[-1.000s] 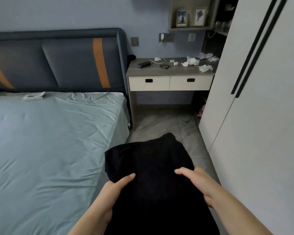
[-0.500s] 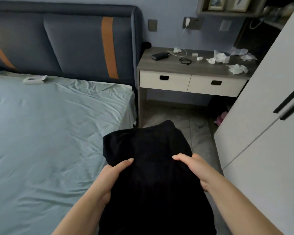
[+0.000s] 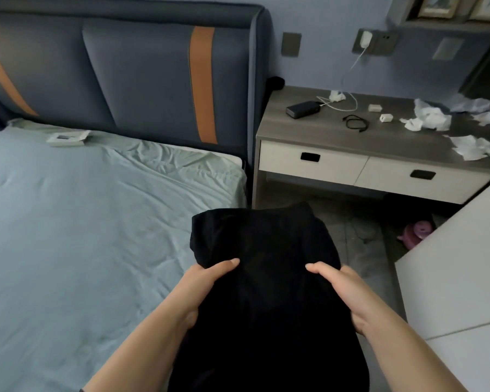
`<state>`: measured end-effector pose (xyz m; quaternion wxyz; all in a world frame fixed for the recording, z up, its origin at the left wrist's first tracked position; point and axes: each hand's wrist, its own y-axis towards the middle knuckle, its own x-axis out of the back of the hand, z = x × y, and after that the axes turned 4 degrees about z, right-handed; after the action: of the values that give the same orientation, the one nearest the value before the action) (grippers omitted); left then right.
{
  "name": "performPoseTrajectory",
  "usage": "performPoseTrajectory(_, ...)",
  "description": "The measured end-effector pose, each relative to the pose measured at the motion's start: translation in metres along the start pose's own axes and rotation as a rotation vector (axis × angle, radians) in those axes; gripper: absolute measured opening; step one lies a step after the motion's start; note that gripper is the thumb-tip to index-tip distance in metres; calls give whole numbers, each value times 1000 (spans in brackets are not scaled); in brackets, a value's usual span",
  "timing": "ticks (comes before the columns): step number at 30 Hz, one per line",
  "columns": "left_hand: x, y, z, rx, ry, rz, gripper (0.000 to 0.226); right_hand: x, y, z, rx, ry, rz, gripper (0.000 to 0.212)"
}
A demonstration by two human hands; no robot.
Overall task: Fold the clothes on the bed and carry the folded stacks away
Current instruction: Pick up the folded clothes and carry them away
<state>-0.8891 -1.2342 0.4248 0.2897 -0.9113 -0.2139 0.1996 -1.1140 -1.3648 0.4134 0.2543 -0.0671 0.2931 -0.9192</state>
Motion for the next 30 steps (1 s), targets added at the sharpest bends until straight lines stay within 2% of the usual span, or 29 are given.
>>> performPoseTrajectory(6, -6, 70, -34, 4, -93, -98, 38, 5, 98, 52, -35, -46, 87, 46)
performPoseTrajectory(12, -5, 116, -63, -48, -236, -271, 36, -11, 197, 115, -45, -161, 315, 26)
performPoseTrajectory(17, 24, 104, -56, -106, -406, -528, 33, -81, 250, 135, -121, -301, 584, 33)
performPoseTrajectory(21, 57, 81, -40, -131, -545, -711, 34, -149, 264, 130, -182, -420, 780, 30)
performPoseTrajectory(26, 99, 67, -18, -163, -674, -775, 39, -216, 269, 116, -211, -535, 896, 34)
performPoseTrajectory(30, 138, 66, -2, -162, -742, -776, 36, -257, 273, 100, -228, -594, 892, 31)
